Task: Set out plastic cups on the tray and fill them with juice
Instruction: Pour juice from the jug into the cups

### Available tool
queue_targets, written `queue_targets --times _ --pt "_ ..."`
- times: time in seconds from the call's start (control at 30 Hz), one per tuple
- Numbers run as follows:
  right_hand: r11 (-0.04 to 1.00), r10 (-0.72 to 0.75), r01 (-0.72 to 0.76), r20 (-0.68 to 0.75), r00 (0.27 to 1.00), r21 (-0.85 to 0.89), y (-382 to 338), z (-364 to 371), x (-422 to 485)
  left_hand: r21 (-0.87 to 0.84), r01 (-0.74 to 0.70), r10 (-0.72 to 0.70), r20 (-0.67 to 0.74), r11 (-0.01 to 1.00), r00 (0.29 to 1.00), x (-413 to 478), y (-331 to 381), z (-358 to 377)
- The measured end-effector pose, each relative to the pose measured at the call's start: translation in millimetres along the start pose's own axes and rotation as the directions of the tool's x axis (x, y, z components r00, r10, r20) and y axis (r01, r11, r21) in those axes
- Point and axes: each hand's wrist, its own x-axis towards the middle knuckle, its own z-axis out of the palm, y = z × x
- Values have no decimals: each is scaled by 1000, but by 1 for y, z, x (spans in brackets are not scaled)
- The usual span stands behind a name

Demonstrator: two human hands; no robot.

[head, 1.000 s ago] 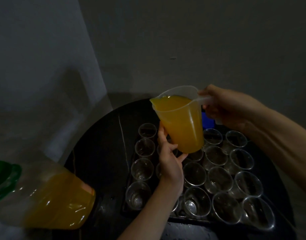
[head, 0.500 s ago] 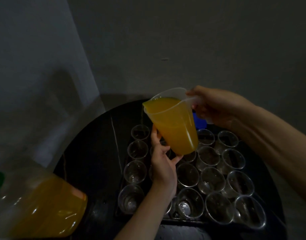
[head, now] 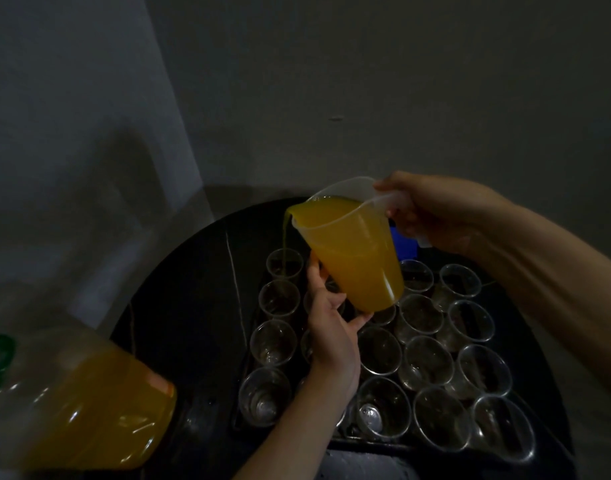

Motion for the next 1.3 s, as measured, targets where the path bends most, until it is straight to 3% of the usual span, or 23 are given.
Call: queue_targets --times 1.3 --pt "1000 23 -23 6 1000 6 2 2 2 28 36 -36 11 999 999 -7 2 -3"
